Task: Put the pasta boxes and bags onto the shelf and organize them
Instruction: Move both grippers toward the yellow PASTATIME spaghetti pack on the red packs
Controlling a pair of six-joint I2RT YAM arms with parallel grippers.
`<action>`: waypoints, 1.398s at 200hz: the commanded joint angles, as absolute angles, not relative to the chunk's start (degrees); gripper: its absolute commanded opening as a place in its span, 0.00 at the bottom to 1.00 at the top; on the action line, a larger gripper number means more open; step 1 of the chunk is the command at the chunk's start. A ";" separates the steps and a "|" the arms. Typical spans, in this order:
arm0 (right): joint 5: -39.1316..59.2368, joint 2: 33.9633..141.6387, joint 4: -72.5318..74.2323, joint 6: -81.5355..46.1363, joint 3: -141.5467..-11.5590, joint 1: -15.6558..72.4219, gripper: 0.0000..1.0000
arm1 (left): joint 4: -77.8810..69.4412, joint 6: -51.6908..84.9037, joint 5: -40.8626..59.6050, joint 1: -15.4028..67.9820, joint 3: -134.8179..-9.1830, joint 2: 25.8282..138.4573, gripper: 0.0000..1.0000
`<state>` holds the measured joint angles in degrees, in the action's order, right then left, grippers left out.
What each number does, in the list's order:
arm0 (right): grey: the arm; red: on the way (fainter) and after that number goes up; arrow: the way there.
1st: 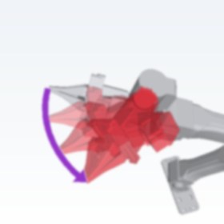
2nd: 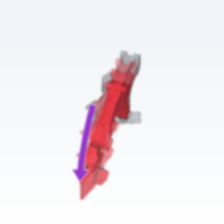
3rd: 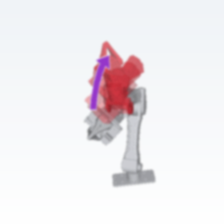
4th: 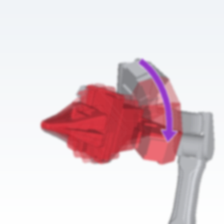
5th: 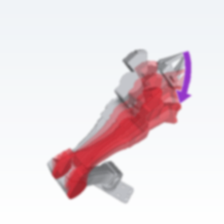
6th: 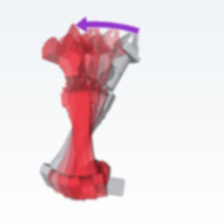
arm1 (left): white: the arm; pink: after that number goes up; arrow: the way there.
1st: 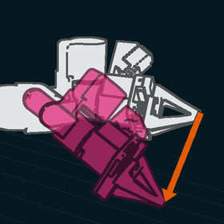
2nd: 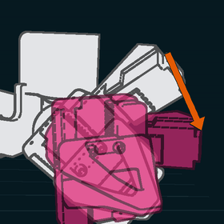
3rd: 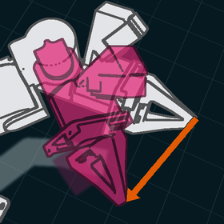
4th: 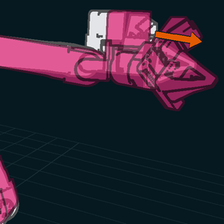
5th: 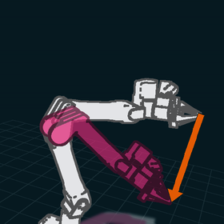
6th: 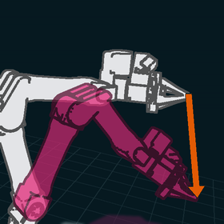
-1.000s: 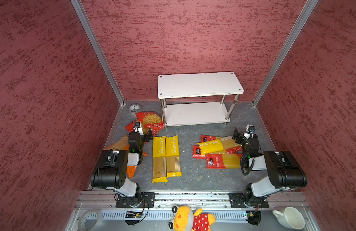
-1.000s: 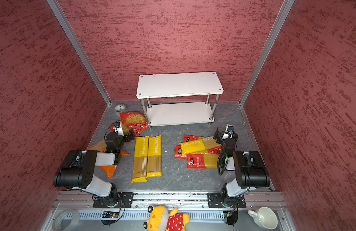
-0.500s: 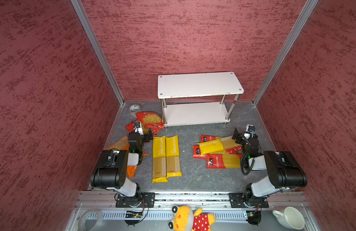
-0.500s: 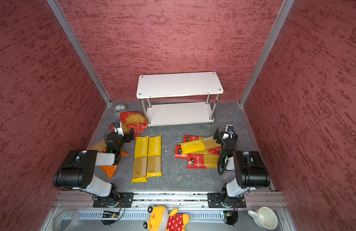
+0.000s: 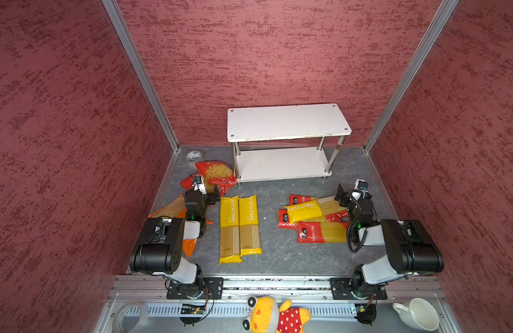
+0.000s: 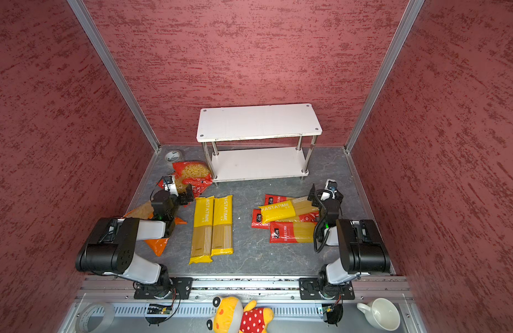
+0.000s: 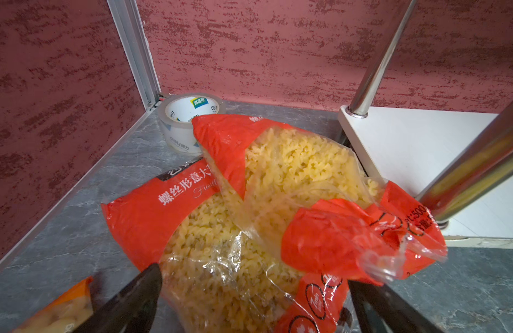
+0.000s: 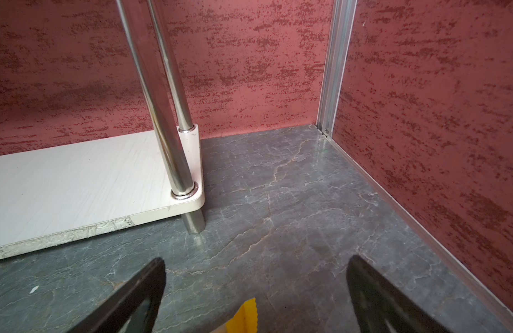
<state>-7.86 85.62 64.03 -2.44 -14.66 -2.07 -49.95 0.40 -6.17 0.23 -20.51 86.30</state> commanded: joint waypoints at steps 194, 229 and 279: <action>4.67 72.52 7.46 -42.57 -38.76 8.01 0.80 | 5.98 36.36 5.52 -2.29 -36.87 57.48 0.89; 4.83 76.25 -5.10 -42.91 -43.91 13.50 0.76 | 10.29 30.64 -8.71 12.32 -38.84 55.60 0.89; 5.01 86.60 -11.60 -43.91 -52.47 29.52 0.65 | 18.55 35.12 -7.57 26.09 -40.17 60.55 0.82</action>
